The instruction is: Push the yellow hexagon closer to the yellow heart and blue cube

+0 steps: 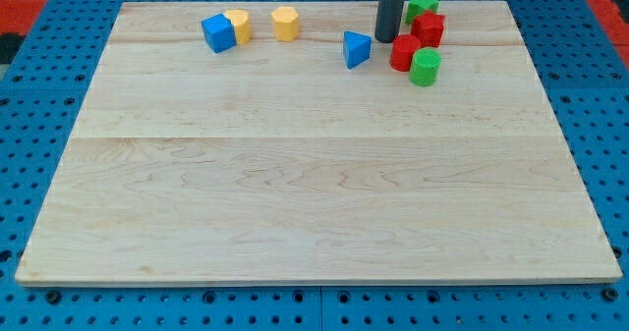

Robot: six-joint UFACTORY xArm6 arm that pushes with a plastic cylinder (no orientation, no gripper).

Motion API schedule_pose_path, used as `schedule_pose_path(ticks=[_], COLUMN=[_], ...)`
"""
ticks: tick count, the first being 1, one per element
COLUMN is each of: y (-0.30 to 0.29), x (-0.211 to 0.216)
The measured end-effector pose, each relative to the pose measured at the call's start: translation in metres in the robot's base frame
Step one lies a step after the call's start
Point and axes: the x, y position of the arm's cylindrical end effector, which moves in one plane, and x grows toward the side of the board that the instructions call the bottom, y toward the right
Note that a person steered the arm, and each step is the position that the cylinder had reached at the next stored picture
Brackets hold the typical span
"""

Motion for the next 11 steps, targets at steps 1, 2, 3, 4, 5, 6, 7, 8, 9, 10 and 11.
schedule_pose_path(ticks=[1,2,3,4,5,6,7,8,9,10,11], y=[-0.017,-0.064,-0.125,-0.107,-0.057,-0.064,-0.08,-0.109,-0.114,-0.149,-0.195], x=[0.015,0.02,0.019,-0.003,-0.041,-0.077,-0.07,-0.059,-0.043,-0.038,-0.033])
